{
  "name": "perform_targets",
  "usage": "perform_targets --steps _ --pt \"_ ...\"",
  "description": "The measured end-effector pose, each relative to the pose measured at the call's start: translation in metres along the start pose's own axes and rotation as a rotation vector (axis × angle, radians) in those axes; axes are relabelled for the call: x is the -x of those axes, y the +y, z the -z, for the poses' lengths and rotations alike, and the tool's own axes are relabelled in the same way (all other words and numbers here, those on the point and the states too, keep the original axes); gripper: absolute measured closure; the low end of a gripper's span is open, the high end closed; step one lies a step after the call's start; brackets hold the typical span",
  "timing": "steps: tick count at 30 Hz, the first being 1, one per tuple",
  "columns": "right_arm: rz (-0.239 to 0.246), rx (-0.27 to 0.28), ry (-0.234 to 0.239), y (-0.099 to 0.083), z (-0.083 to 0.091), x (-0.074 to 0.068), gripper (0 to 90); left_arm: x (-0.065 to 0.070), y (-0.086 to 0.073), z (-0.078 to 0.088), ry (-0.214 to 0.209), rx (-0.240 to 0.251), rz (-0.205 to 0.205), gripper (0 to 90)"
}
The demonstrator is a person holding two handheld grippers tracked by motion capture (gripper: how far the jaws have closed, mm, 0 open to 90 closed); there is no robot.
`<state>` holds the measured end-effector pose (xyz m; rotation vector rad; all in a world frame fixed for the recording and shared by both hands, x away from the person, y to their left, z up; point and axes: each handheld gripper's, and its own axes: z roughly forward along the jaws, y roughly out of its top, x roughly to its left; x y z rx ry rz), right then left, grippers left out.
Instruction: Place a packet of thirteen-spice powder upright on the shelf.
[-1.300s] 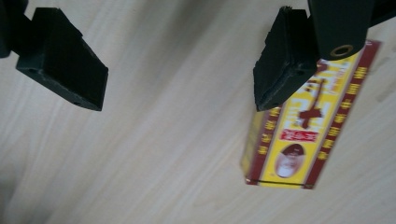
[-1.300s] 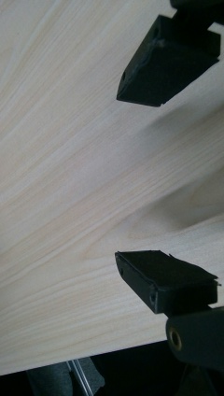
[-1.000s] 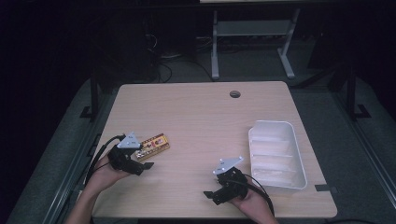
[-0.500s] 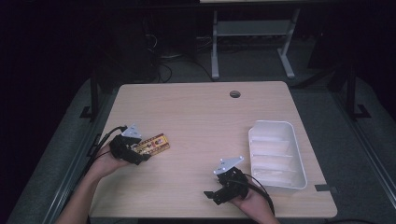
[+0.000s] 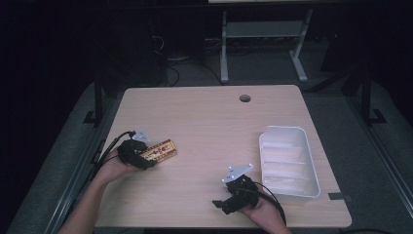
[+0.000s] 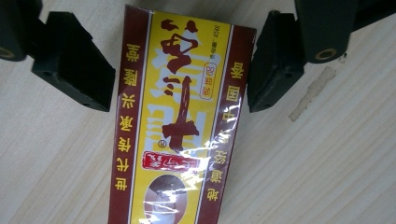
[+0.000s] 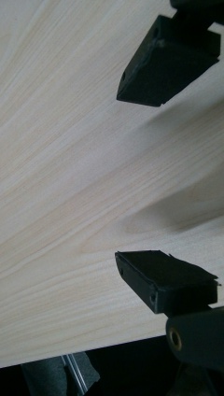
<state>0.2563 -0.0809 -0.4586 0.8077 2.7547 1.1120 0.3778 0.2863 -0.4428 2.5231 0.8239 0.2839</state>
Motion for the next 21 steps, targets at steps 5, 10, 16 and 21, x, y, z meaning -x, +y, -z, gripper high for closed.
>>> perform_targets --steps 5,10,16,21 --pt "0.001 0.001 -0.001 0.0 0.0 -0.001 18.1 -0.002 -0.001 -0.001 -0.004 -0.002 0.002 29.8" --pt "0.003 0.006 -0.004 0.001 0.001 -0.001 19.4 0.0 -0.003 0.003 -0.021 -0.005 0.005 32.2" --pt "-0.011 0.052 -0.013 0.005 0.008 -0.002 22.4 0.009 -0.006 0.007 -0.001 0.007 -0.003 32.5" --pt "-0.007 0.073 -0.01 0.009 0.012 -0.004 25.3 0.018 -0.002 0.016 0.009 0.051 -0.032 32.5"
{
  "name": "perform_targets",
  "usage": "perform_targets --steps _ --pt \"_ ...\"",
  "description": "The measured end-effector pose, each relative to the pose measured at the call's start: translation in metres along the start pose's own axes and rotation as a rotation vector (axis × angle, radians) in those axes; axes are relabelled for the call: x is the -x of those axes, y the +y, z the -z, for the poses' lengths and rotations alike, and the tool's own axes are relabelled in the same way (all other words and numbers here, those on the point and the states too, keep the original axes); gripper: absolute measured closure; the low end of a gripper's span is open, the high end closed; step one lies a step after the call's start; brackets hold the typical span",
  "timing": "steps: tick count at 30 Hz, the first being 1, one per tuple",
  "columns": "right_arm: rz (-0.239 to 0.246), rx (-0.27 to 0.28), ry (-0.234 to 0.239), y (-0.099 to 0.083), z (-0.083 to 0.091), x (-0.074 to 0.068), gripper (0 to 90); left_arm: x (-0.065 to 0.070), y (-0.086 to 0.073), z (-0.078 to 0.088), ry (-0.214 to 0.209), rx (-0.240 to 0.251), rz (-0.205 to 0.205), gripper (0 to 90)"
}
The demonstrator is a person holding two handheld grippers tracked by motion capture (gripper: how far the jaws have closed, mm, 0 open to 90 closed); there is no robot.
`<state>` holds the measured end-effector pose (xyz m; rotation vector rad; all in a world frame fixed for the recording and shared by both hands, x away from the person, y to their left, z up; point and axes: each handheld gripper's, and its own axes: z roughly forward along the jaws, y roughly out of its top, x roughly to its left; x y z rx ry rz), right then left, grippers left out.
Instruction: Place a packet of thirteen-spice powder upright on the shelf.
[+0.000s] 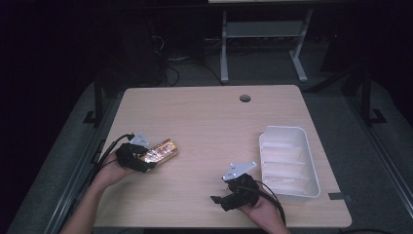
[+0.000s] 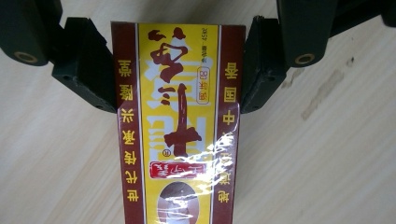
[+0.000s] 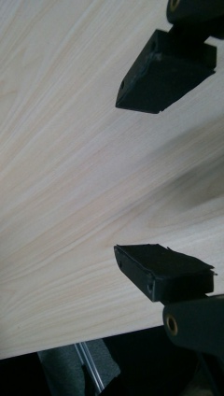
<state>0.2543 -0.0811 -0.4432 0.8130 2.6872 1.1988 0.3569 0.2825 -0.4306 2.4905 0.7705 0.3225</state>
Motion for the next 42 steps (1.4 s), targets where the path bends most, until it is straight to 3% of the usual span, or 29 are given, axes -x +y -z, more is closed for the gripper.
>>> perform_targets --steps 9,18,23,34,42 --pt "-0.008 0.045 0.041 0.006 0.006 -0.002 28.8 0.028 0.011 0.013 0.001 0.059 -0.065 32.5" --pt "-0.007 0.067 0.029 0.009 0.011 -0.003 25.2 0.057 0.023 0.018 -0.017 0.123 -0.116 32.5" --pt "0.022 0.074 0.0 0.012 0.014 -0.005 25.1 0.072 0.025 0.016 -0.027 0.144 -0.135 32.5" --pt "0.089 0.142 -0.053 0.014 0.019 -0.007 24.8 0.102 0.023 0.014 -0.042 0.192 -0.158 32.5" --pt "-0.004 0.104 -0.003 0.015 0.021 -0.002 22.6 0.126 0.027 0.014 -0.057 0.226 -0.193 32.5"
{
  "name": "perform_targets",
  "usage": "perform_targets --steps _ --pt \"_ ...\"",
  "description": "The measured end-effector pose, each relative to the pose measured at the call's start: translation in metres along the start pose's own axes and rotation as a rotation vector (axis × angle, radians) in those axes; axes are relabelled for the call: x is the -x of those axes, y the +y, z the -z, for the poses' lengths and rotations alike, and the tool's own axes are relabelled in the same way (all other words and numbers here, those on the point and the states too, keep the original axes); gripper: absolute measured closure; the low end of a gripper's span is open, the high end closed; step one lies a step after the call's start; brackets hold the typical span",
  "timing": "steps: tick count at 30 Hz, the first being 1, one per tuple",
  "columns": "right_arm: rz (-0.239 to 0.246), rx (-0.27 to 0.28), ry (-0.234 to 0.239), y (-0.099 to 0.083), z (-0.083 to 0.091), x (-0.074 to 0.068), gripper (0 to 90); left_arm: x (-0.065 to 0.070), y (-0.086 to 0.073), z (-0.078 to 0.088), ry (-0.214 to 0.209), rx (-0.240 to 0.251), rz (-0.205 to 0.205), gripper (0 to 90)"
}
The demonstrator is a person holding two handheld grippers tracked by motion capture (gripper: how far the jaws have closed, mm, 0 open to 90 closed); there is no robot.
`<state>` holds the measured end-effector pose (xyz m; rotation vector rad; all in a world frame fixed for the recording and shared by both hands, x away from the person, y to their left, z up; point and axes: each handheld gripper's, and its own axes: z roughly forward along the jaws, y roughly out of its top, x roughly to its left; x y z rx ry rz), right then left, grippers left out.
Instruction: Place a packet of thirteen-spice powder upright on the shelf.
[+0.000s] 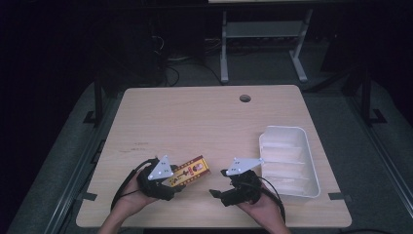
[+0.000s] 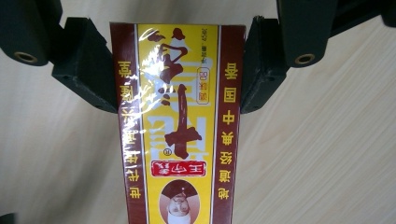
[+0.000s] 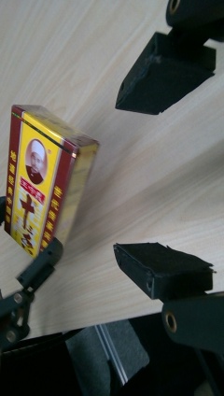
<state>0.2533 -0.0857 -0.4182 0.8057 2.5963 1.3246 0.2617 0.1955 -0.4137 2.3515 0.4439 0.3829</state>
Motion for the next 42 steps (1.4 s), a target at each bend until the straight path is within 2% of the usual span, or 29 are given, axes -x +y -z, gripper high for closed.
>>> perform_targets --steps 7,13,17,22,27,33,42 --pt "-0.049 0.016 -0.006 -0.001 0.003 0.002 14.3 0.019 0.002 -0.006 -0.008 0.026 -0.019 32.5" --pt "-0.112 0.024 0.021 -0.002 0.006 0.008 19.8 0.033 -0.001 -0.012 -0.004 0.039 -0.037 32.5" --pt "-0.127 0.019 0.02 -0.003 0.005 0.01 25.3 0.041 0.001 -0.012 0.006 0.054 -0.054 32.5" --pt "-0.202 0.028 0.068 -0.005 0.005 0.016 33.0 0.048 0.005 -0.012 0.028 0.081 -0.068 32.5" --pt "-0.252 0.055 0.1 -0.008 0.005 0.021 35.6 0.053 0.007 -0.013 0.04 0.096 -0.081 32.5" --pt "-0.29 0.061 0.131 -0.009 0.002 0.022 40.0 0.054 0.008 -0.013 0.052 0.112 -0.072 32.5" --pt "-0.351 0.072 0.13 -0.01 0.002 0.025 44.1 0.054 0.008 -0.016 0.061 0.115 -0.069 32.4"
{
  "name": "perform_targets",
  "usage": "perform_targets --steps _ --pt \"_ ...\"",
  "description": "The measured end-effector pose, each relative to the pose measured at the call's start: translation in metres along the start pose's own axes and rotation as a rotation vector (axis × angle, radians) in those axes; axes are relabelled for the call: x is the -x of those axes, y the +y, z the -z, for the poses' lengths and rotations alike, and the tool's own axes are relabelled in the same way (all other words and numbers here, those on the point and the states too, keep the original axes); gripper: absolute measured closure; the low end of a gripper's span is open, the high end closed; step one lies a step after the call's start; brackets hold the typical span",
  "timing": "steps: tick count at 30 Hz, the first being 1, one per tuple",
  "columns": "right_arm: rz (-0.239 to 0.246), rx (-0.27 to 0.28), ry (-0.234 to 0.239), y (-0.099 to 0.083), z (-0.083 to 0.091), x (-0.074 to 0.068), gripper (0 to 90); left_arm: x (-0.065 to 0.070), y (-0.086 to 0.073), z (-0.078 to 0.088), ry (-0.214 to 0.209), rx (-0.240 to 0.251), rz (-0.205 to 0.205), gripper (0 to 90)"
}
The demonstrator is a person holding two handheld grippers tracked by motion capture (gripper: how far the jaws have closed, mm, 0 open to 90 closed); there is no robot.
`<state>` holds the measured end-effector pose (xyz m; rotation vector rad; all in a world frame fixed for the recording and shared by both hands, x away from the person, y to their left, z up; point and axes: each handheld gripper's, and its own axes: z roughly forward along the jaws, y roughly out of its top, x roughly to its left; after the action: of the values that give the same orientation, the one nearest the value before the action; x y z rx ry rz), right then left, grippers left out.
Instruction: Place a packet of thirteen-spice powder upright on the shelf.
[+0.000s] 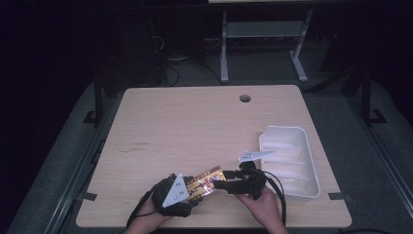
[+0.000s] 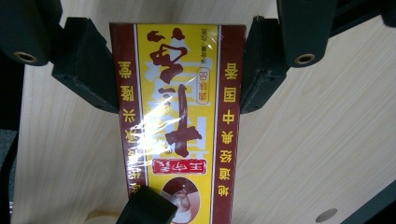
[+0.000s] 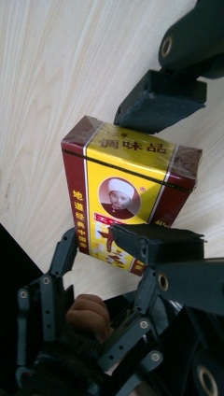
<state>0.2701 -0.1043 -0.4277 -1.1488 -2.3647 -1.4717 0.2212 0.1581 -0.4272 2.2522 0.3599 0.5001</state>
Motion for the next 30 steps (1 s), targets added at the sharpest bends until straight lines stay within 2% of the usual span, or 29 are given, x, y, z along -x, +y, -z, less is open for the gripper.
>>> perform_targets --steps 3,7,15,23,26,30 --pt "-0.011 0.017 -0.005 0.001 0.001 -0.001 47.0 0.0 -0.001 -0.002 0.005 -0.003 0.006 32.4" --pt "0.002 0.04 -0.015 0.003 0.002 -0.006 51.9 0.0 -0.001 -0.005 0.013 -0.019 0.006 32.5" --pt "-0.011 0.051 0.016 0.007 0.0 -0.012 60.5 0.0 -0.001 -0.011 0.03 -0.032 0.013 32.5" --pt "0.01 0.048 -0.001 0.011 0.002 -0.018 65.5 0.0 0.0 -0.016 0.031 -0.03 0.015 31.5" --pt "0.024 0.04 0.015 0.015 0.003 -0.02 68.7 -0.004 -0.002 -0.018 -0.013 -0.008 0.064 28.8" --pt "0.07 0.029 -0.008 0.023 0.007 -0.022 68.9 -0.009 -0.005 -0.016 -0.024 0.006 0.09 29.3"
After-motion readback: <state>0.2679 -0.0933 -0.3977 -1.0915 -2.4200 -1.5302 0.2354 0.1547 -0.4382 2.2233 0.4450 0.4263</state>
